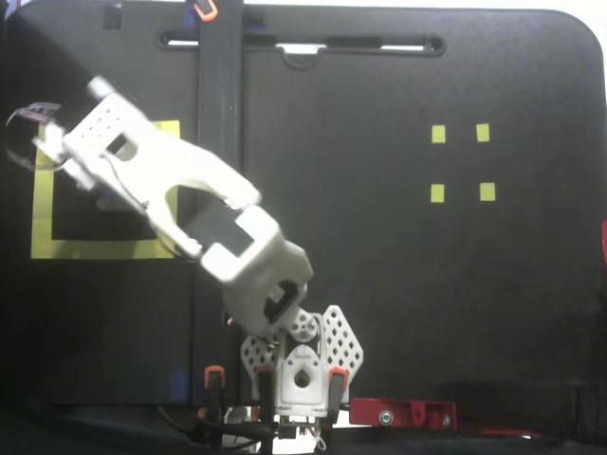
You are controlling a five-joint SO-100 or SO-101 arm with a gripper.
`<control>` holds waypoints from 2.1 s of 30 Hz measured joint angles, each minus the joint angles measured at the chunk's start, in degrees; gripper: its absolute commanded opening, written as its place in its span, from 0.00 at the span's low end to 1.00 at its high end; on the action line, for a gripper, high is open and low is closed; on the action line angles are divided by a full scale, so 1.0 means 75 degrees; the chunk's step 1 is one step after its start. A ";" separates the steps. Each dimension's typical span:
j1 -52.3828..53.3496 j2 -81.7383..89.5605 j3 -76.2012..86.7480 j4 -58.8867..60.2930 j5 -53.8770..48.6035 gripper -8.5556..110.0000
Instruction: Grasp the block and place it in the designated area.
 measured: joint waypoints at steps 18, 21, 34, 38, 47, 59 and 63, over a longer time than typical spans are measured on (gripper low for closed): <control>-0.0012 -0.0984 -0.0152 -0.0363 0.0023 0.20; -0.0012 -0.0984 -0.0152 -0.0363 0.0023 0.20; 0.0023 -0.0961 -0.0164 -0.0445 0.0023 0.45; 0.0035 -0.0973 -0.0164 -0.0340 -0.0094 0.54; 0.0023 -0.0973 -0.0164 -0.0293 -0.0199 0.54; 0.0164 -0.0762 -0.0164 -0.0187 -0.0223 0.54; 0.0223 -0.0352 -0.0164 0.0012 -0.0223 0.54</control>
